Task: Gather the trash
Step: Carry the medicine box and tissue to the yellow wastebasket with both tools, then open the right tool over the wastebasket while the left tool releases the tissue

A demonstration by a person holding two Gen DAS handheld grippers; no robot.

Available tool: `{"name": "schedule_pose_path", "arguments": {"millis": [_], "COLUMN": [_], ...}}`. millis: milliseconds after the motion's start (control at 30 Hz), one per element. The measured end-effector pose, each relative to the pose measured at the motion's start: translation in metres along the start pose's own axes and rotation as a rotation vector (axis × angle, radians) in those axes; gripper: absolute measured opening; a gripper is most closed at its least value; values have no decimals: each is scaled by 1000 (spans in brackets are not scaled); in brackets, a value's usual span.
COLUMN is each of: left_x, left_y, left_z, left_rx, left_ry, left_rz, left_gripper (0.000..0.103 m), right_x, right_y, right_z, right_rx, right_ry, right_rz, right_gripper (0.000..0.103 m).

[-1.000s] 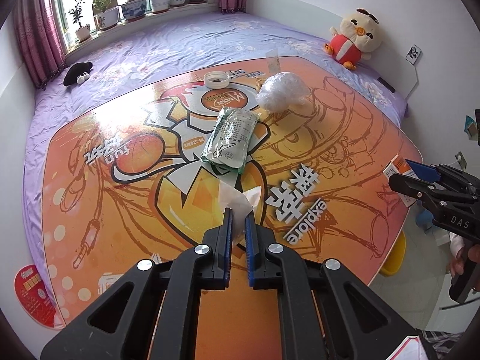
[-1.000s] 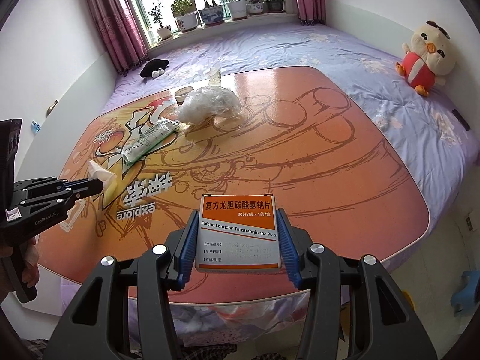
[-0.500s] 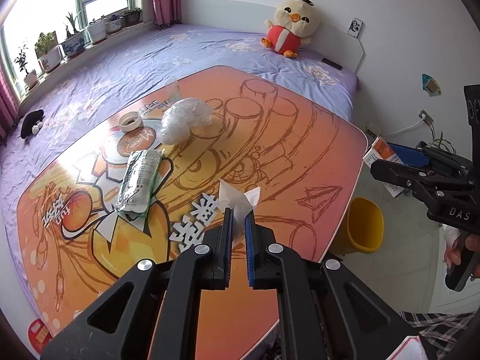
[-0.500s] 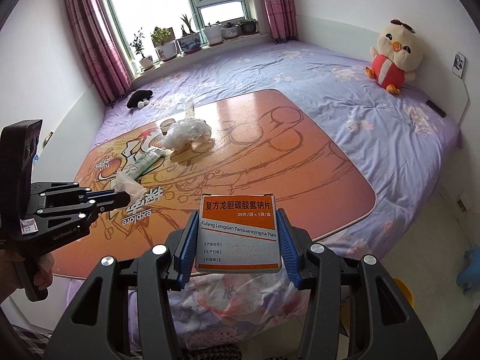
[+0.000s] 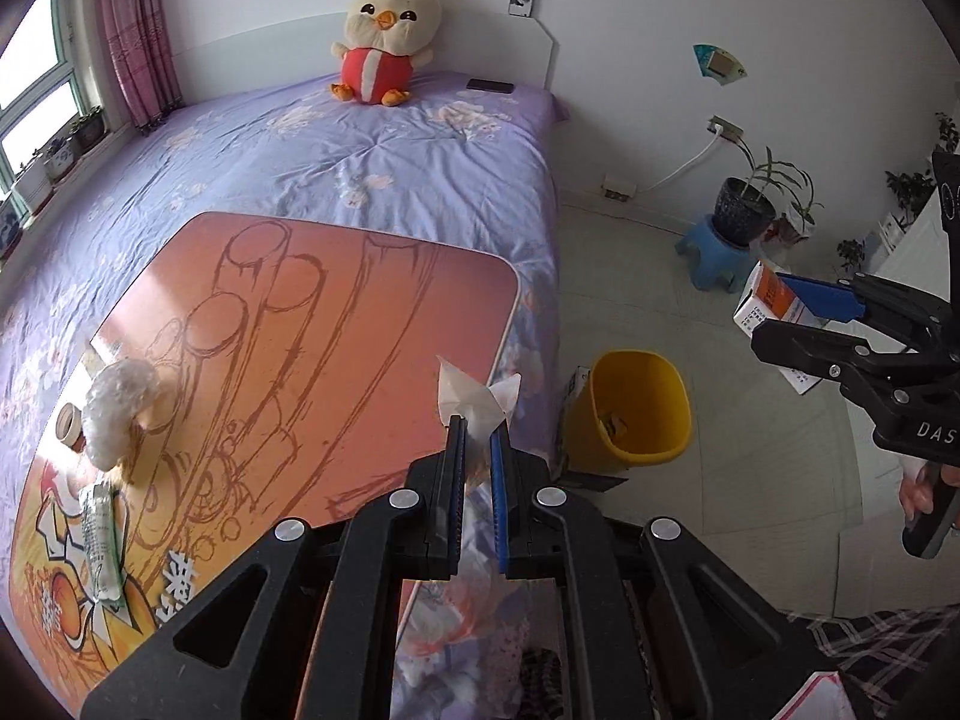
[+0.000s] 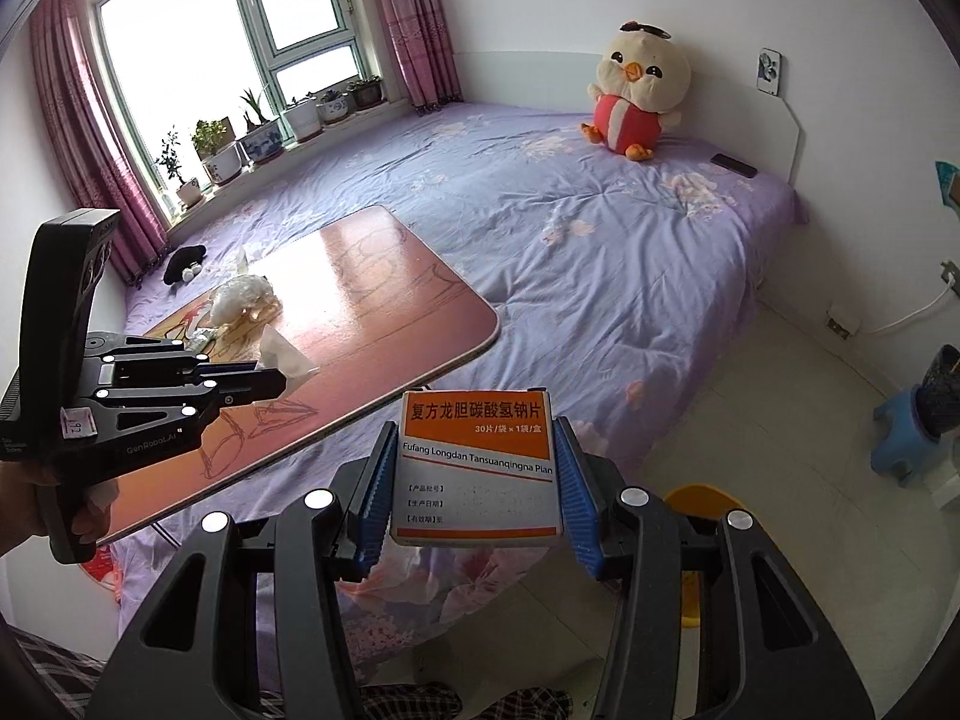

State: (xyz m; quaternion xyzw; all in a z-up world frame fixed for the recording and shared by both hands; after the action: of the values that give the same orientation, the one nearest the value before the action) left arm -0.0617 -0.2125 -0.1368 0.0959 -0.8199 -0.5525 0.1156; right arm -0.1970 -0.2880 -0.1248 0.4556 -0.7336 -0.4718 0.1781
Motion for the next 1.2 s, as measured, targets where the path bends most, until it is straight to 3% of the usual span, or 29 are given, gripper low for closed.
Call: {"name": "schedule_pose_path", "arguments": {"millis": [300,600,867,1200], "left_x": [100,184,229,241], "left_y": [-46,-102,-184,-307], "left_z": [-49,-81,-100,-109], "left_rx": [-45,-123,-252,-400], "left_ry": [-185,-327,-376,-350], "left_rz": [92,150,169,159], "left_gripper": [9,9,9,9], "right_x": [115,206,266,322], "right_y": [32,31,-41,-158], "right_z": [55,88,103,126], "right_rx": [-16,-33,-123,-274], "right_ry": [-190,-276,-249,-224], "right_rz": [106,121,70,17], "right_gripper": [51,51,51,51]}}
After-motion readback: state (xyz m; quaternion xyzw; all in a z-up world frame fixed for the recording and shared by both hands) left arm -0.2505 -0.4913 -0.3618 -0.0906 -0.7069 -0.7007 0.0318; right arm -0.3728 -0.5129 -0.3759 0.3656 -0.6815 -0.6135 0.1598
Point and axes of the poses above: each gripper's, at about its wrist camera, not at the fingertips, and y roughly against the way its jaws point, x to its right, z to its underside, the point moved 5 cm from there along -y, roughly the way its jaws point, and after that the axes turned 12 degrees about -x, right-handed, at the moved point
